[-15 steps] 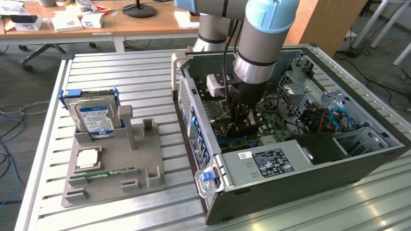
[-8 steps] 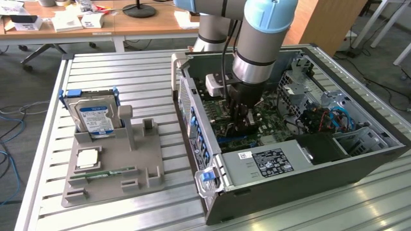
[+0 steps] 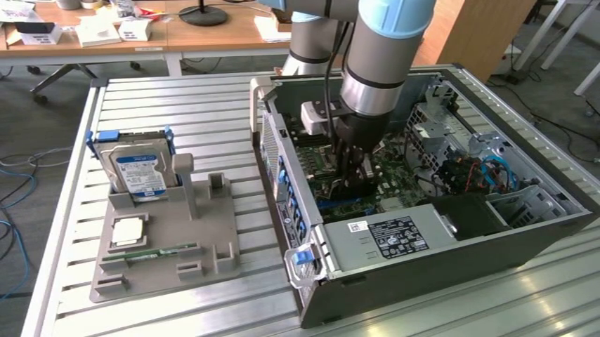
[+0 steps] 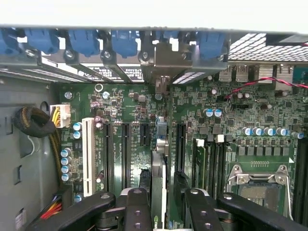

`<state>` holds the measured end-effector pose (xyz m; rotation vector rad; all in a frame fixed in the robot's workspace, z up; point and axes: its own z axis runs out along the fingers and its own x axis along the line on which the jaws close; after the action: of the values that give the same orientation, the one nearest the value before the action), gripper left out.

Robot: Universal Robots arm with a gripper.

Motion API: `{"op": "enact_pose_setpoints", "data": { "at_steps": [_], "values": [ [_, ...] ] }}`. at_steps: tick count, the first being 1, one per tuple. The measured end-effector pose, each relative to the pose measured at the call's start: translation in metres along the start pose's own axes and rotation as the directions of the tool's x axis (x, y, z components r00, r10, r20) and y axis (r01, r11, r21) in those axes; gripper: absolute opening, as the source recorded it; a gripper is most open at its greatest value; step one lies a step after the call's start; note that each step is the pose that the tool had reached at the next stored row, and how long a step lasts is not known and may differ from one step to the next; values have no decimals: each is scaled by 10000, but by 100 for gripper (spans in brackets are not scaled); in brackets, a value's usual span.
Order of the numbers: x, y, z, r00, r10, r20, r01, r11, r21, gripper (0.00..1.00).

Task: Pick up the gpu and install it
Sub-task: 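Insert the gpu into the slot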

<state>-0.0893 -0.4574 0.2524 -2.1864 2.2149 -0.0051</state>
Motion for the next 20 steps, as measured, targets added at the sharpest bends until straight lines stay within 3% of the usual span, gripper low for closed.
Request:
{"op": "enact_pose_setpoints", "data": {
  "at_steps": [20],
  "values": [
    [-8, -9, -405, 10000, 0, 0, 0, 10000, -1, 34]
  ]
}}
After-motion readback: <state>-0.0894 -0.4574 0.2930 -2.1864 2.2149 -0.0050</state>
